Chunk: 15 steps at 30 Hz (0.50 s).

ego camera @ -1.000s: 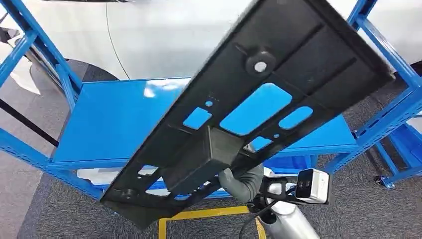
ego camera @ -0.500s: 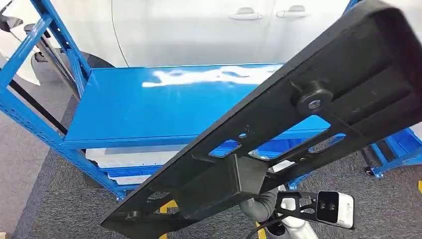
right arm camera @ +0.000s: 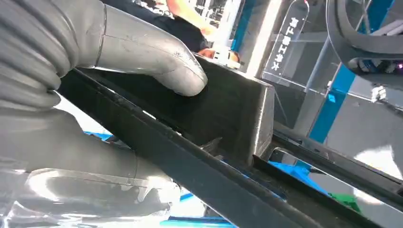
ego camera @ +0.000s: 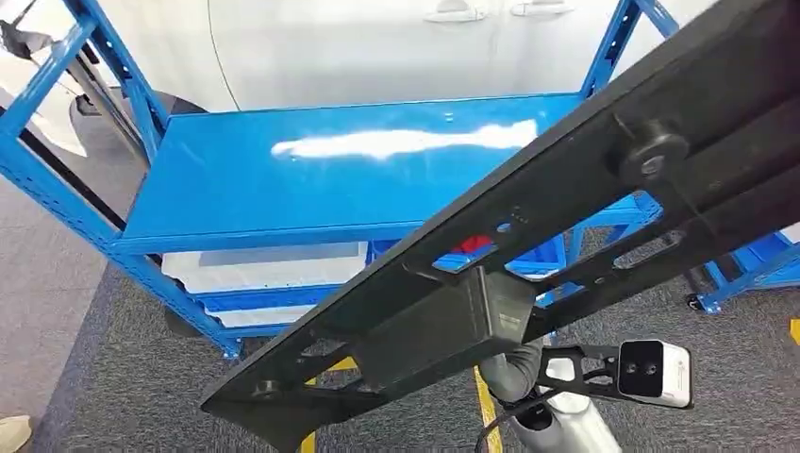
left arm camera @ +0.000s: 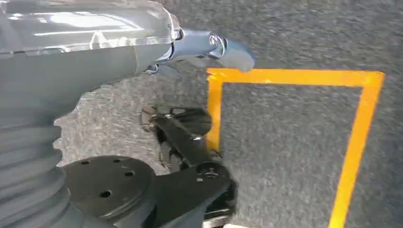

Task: Take the parts from the cabinet and place them on the table.

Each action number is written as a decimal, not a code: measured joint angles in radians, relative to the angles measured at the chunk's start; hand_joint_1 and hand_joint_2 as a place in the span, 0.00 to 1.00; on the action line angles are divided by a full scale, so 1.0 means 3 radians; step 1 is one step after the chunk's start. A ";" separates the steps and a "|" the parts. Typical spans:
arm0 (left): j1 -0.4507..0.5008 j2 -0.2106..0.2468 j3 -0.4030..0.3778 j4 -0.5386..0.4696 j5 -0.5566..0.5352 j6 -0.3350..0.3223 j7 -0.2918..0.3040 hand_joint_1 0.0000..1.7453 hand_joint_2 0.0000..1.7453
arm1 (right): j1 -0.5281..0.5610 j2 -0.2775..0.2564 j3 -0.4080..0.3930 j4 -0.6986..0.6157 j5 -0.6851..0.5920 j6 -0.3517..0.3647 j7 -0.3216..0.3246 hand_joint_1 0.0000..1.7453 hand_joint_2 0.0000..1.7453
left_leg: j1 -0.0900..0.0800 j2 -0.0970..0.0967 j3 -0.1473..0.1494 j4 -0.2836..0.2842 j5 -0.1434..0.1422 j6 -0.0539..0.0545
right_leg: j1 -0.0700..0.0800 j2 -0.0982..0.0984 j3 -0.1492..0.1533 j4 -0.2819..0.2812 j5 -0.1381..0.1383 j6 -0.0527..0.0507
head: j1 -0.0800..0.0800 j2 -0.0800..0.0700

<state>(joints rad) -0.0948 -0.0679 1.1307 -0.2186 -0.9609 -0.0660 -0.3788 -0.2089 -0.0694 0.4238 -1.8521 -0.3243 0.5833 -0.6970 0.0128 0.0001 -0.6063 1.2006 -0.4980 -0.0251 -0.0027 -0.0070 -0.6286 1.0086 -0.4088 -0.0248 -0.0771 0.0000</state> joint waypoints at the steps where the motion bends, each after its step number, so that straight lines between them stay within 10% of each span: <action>1: -0.0004 0.0000 0.0001 0.0000 0.0004 0.0007 0.0001 0.00 1.00 | -0.0012 -0.0002 0.0000 0.0000 -0.0007 0.0014 0.0000 1.00 1.00 | -0.0002 0.0000 0.0213 -0.0297 0.0052 0.0020 | 0.0001 0.0002 -0.0032 0.0013 0.0023 0.0010 | 0.0000 0.0000; 3: -0.0020 0.0006 0.0005 0.0000 0.0015 0.0014 0.0005 0.00 1.00 | -0.0033 -0.0003 0.0000 0.0000 -0.0017 0.0032 0.0000 1.00 1.00 | -0.0030 -0.0004 0.0461 -0.0743 -0.0090 0.0053 | 0.0010 -0.0005 -0.0072 0.0031 0.0071 0.0049 | 0.0000 0.0000; 7: -0.0010 0.0001 0.0010 0.0000 0.0028 0.0019 0.0004 0.00 1.00 | -0.0036 -0.0004 0.0000 -0.0001 -0.0016 0.0016 0.0003 1.00 1.00 | -0.0003 0.0012 0.0393 -0.0757 0.0041 0.0124 | 0.0011 -0.0006 -0.0091 -0.0012 0.0136 0.0132 | 0.0000 0.0000; 10: -0.0012 0.0000 0.0013 0.0000 0.0029 0.0020 -0.0023 0.00 1.00 | -0.0010 -0.0004 0.0000 -0.0006 0.0045 0.0087 0.0000 1.00 1.00 | -0.0010 0.0022 0.0264 -0.0754 0.0141 0.0173 | -0.0015 0.0008 -0.0289 0.0557 -0.0434 0.0168 | 0.0000 0.0000; 12: -0.0008 0.0000 0.0019 0.0000 0.0032 0.0022 -0.0047 0.00 1.00 | 0.0053 0.0004 -0.0006 -0.0006 0.0106 0.0167 0.0000 1.00 1.00 | -0.0011 0.0022 0.0171 -0.0738 0.0203 0.0171 | -0.0018 0.0008 -0.0379 0.1010 -0.0593 0.0186 | 0.0000 0.0000; 15: 0.0009 0.0000 0.0034 0.0000 0.0034 0.0022 -0.0065 0.00 1.00 | 0.0115 0.0051 -0.0048 -0.0006 0.0182 0.0265 0.0000 1.00 1.00 | -0.0009 0.0022 0.0032 -0.0688 0.0269 0.0144 | -0.0041 0.0007 -0.0086 0.0778 -0.0278 0.0189 | 0.0000 0.0000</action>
<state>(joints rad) -0.0921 -0.0679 1.1410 -0.2186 -0.9506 -0.0595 -0.3983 -0.1744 -0.0541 0.4093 -1.8540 -0.2697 0.6627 -0.6970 0.0100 0.0068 -0.5969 0.9941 -0.4172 0.0181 -0.0149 -0.0048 -0.6544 1.2420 -0.4922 0.0319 -0.0771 0.0000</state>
